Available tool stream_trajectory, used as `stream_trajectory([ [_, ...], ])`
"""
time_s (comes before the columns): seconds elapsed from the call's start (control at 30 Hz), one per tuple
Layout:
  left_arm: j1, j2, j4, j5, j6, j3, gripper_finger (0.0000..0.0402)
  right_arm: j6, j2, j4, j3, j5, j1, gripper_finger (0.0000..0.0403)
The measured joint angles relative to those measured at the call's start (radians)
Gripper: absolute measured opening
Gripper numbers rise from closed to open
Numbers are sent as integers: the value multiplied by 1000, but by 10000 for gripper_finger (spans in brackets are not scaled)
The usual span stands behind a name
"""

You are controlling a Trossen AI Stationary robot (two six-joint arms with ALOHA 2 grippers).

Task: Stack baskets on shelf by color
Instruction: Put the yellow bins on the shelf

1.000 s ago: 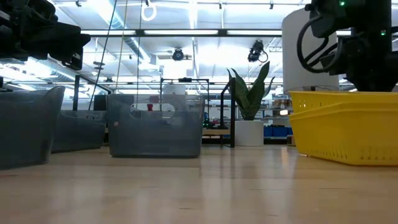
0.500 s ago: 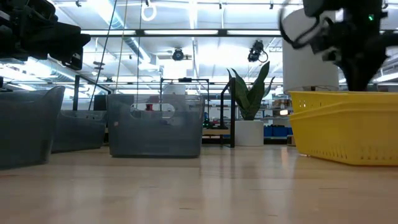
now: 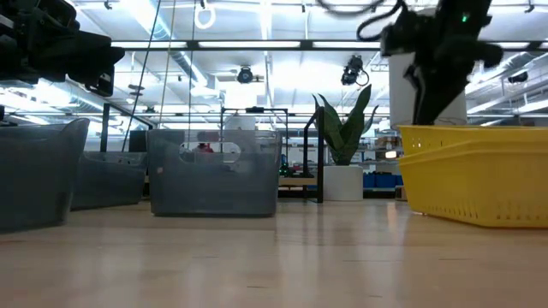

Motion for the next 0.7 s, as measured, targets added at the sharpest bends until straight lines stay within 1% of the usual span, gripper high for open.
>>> stream_trajectory([
  [0.13, 0, 0, 1, 0, 0, 0, 117, 38, 116, 0, 0, 73, 12, 73],
  [0.27, 0, 0, 1, 0, 0, 0, 117, 34, 225, 6, 0, 77, 11, 73],
  [0.37, 0, 0, 1, 0, 0, 0, 117, 18, 279, 27, 1, 72, 12, 73],
  [0.4, 0, 0, 1, 0, 0, 0, 117, 11, 291, 23, 7, 62, 11, 73],
  [0.47, 0, 0, 1, 0, 0, 0, 117, 7, 305, -46, 38, 59, 12, 73],
  [0.6, 0, 0, 1, 0, 0, 0, 117, 10, 284, -163, 139, 72, 12, 73],
  [0.7, 0, 0, 1, 0, 0, 0, 117, 33, 268, -176, 215, 32, 19, 73],
])
